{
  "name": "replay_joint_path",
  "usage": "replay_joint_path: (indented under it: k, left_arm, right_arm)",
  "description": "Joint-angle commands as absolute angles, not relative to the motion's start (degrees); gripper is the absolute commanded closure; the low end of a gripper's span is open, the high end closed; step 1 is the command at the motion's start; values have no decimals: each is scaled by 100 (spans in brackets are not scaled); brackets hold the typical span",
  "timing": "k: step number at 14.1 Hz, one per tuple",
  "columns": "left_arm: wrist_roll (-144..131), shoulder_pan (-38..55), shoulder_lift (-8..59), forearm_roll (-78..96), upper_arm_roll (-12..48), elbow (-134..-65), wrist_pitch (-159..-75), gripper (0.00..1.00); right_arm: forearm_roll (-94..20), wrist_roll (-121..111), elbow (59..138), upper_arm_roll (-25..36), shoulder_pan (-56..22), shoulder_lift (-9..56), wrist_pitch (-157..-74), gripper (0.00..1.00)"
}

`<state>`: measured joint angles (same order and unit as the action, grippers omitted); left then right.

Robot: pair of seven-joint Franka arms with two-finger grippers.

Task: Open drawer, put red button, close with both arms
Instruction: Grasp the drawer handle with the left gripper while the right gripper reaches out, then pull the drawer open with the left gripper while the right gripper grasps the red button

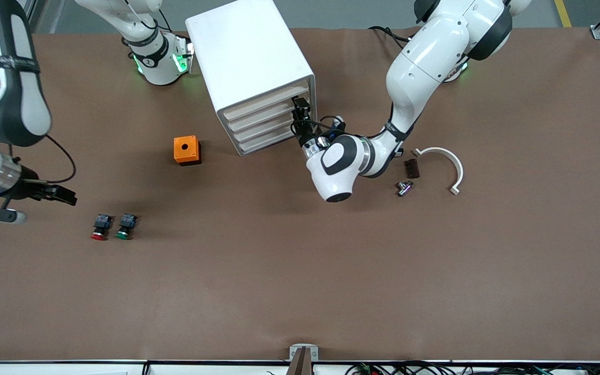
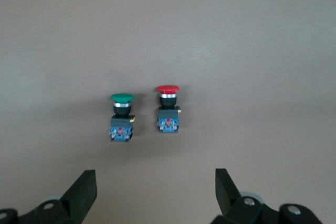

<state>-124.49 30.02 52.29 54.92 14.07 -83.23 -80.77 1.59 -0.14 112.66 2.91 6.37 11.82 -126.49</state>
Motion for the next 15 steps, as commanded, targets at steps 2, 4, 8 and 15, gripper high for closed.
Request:
replay_joint_path:
  k: [2, 4, 8, 15]
  left_arm:
    - [-12524, 3032, 5326, 5616, 1389, -8244, -8016, 65]
    - [-12542, 3058, 5361, 5616, 1389, -8244, -8016, 73]
    - [-12542, 3094, 5370, 5608, 1380, -8244, -8016, 92]
    - [-12542, 3024, 5370, 5607, 1336, -8235, -8024, 96]
  right_arm:
    - [290, -62, 11654, 264, 668, 1572, -13665, 0]
    - [290, -70, 11672, 264, 703, 1906, -14130, 0]
    - [290, -96, 11672, 264, 843, 2530, -14922, 0]
    - [211, -264, 11663, 229, 1055, 2900, -15249, 0]
